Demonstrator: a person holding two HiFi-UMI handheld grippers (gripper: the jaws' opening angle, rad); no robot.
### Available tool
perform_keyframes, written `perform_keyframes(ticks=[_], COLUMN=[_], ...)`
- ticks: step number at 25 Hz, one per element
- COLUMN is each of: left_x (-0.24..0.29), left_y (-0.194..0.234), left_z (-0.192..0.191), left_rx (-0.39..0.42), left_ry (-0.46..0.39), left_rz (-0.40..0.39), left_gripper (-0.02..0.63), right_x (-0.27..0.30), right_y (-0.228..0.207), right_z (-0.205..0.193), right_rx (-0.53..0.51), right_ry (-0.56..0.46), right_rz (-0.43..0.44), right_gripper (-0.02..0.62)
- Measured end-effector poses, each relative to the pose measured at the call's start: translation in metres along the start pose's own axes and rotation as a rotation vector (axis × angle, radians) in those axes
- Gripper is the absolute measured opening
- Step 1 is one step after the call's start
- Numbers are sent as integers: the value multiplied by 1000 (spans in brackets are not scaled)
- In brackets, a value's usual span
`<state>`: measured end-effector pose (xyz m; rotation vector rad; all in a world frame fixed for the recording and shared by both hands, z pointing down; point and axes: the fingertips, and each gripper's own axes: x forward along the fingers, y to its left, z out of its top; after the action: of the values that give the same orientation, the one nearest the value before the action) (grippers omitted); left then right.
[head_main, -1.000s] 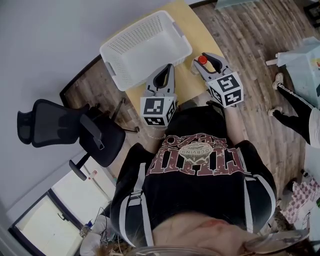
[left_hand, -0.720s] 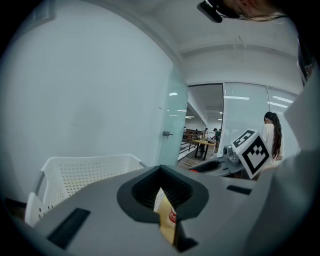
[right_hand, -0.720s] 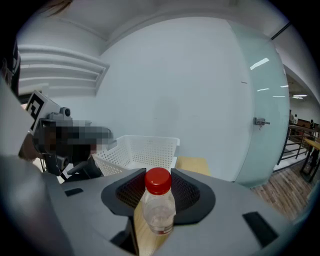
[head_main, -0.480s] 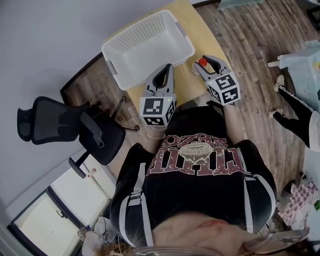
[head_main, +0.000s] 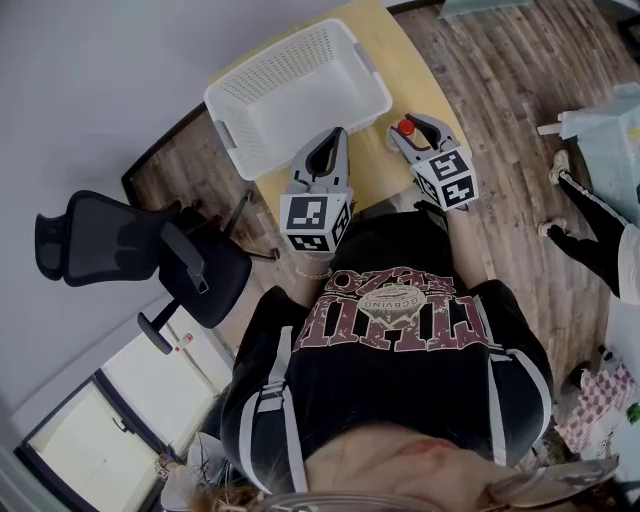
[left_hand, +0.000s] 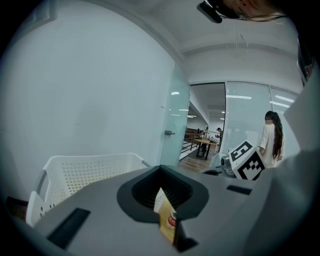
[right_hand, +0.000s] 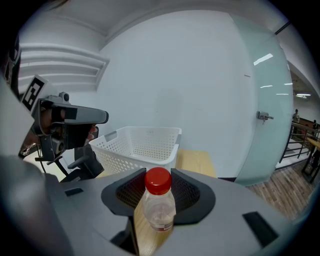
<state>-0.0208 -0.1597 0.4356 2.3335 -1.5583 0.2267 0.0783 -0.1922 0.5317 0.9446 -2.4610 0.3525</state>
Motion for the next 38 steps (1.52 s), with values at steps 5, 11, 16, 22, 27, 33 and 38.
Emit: perform_keyframes(ticks=[5, 11, 16, 22, 27, 33, 38], left_x=[0, 0, 0, 3, 5, 7, 8], left_y=[0, 1, 1, -1, -5, -8, -11], left_z=[0, 1, 1, 1, 1, 1, 1], left_rx=[0, -1, -1, 0, 2, 6, 10], left_ry=[-1, -3, -3, -2, -2, 1, 1], left_rz=[2, 6, 4, -6, -17, -28, -35], left_gripper=[46, 46, 46, 46, 46, 46, 46], right_x=[3, 4, 2, -1, -2, -2, -3], right_y=[2, 5, 5, 6, 5, 4, 4], right_z=[-8, -15, -16, -19, -21, -23, -28], right_rx=[-8, -18, -13, -7, -4, 2, 0], right_ry=[6, 15, 10, 15, 17, 21, 39], right_rz=[12, 18, 16, 9, 2, -1, -4], right_gripper=[155, 155, 156, 156, 156, 155, 155])
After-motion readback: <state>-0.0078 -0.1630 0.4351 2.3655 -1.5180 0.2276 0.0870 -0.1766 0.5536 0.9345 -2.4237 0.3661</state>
